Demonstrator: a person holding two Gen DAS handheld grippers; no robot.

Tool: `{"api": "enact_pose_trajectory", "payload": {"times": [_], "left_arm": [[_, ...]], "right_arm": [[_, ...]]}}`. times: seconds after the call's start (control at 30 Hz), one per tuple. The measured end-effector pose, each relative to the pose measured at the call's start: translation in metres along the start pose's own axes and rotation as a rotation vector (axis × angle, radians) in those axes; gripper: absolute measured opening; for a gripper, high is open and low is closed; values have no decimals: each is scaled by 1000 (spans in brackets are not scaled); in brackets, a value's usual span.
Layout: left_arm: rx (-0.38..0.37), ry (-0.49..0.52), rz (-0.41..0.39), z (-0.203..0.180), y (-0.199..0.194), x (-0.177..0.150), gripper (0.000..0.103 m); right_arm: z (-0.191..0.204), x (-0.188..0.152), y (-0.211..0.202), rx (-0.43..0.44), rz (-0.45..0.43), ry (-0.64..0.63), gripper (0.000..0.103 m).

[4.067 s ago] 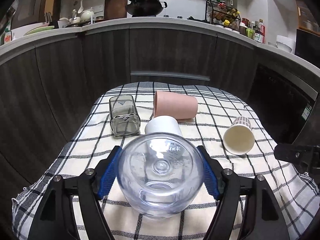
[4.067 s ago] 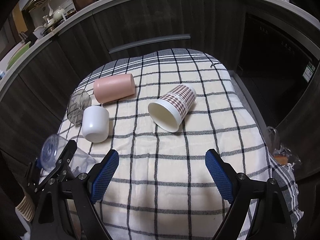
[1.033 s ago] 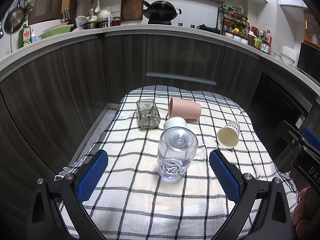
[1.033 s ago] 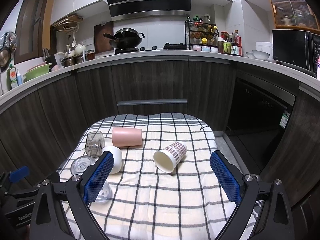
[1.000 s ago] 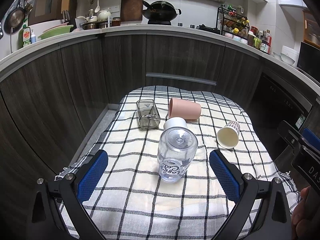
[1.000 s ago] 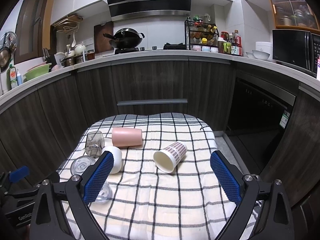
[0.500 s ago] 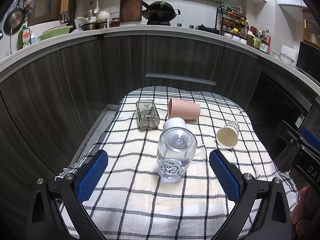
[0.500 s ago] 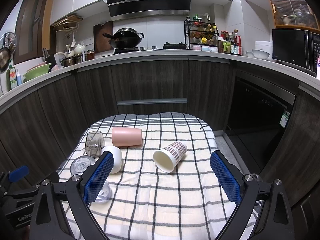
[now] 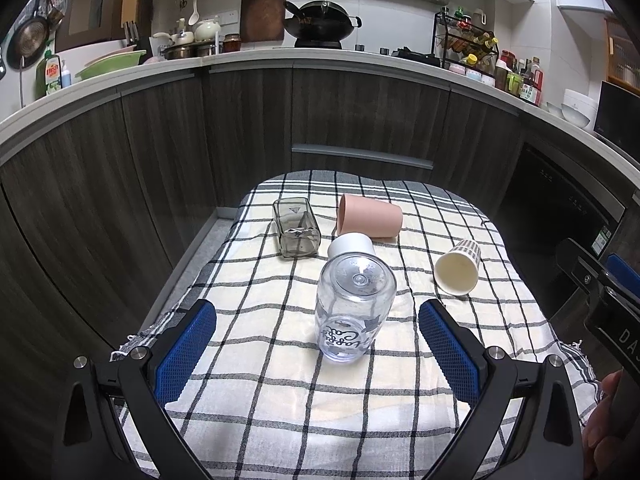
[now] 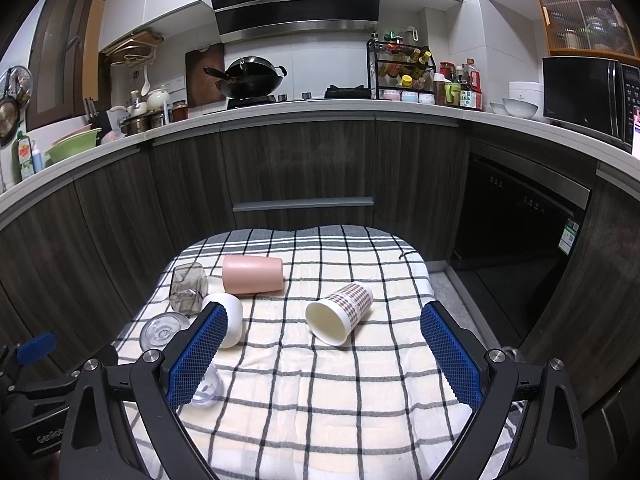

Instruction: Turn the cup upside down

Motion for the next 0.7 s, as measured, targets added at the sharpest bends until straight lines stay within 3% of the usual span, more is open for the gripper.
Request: {"api": "enact_pose_trajectory", "payload": {"times": [0.7], "left_arm": [[3, -12, 6, 1, 0, 1, 103]], "right_arm": [[0, -1, 1, -1, 3, 1, 97]]}}
Point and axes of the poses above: each gripper's, at about its wrist camera, not at the fingertips, and y roughly the way its jaws point, z to its left, x to its top, the point moved 4 cm from there along y, roughly the way its jaws point, and after that the axes turned 11 degrees about x, right-handed, at the moved point
